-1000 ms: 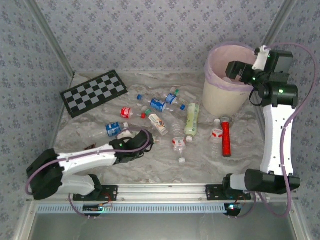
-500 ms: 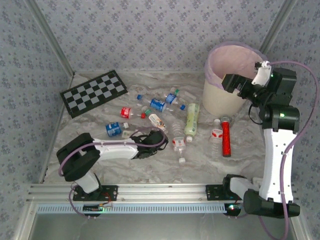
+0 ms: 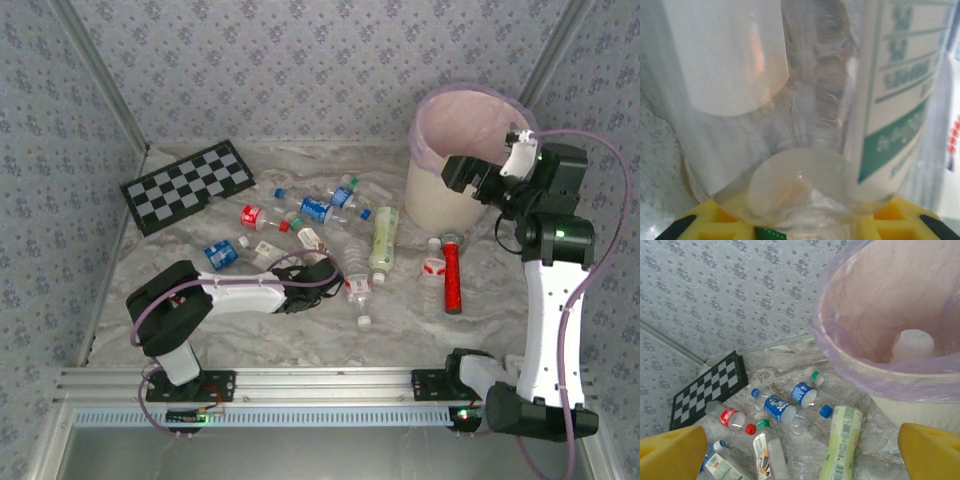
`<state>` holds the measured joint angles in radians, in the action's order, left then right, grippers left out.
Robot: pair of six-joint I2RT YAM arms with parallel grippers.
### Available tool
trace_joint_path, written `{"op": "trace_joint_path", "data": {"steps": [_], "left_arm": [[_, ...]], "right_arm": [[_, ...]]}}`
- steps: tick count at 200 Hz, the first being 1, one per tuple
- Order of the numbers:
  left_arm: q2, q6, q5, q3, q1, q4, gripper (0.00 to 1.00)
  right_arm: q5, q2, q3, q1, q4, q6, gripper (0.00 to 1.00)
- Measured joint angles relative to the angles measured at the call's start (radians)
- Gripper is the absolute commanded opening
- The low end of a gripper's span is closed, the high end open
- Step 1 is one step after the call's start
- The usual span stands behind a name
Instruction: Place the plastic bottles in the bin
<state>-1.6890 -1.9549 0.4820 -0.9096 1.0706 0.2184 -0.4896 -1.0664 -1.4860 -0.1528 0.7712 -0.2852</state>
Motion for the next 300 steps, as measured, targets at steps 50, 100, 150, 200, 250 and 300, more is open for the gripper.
{"op": "trace_joint_path", "data": {"steps": [50,100,150,200,250,300], "left_arm": [[0.155,0.391,0.07,-0.068,0.036,0.093,0.08],[0.301,1.096,-0.164,-0.085,-0.009,0.033,0.0],[0.377,1.504,-0.586,-0.09,-0.169,0.038,0.0],[0.396,1.68,-0.938,-0.069,-0.246,-0.021,0.0],[0.363,1.722,-1.114,-0.068,-0.246,-0.048,0.0],[0.362,1.738,-1.107,-0.067,-0.246,-0.054,0.02]], "right_arm": [[-0.181,0.057,0.084,0.035,-0.05,-0.025,1.0],[-0.378,0.034,0.183,0.18,-0.082,-0.021,1.0],[-0.397,0.014,0.28,0.31,-0.153,0.008,1.0],[-0.388,-0.073,0.334,0.388,-0.268,0.005,1.0],[-0.384,-0.116,0.333,0.428,-0.372,0.002,0.94],[-0.413,-0.138,0.33,0.43,-0.388,0.008,0.57]]}}
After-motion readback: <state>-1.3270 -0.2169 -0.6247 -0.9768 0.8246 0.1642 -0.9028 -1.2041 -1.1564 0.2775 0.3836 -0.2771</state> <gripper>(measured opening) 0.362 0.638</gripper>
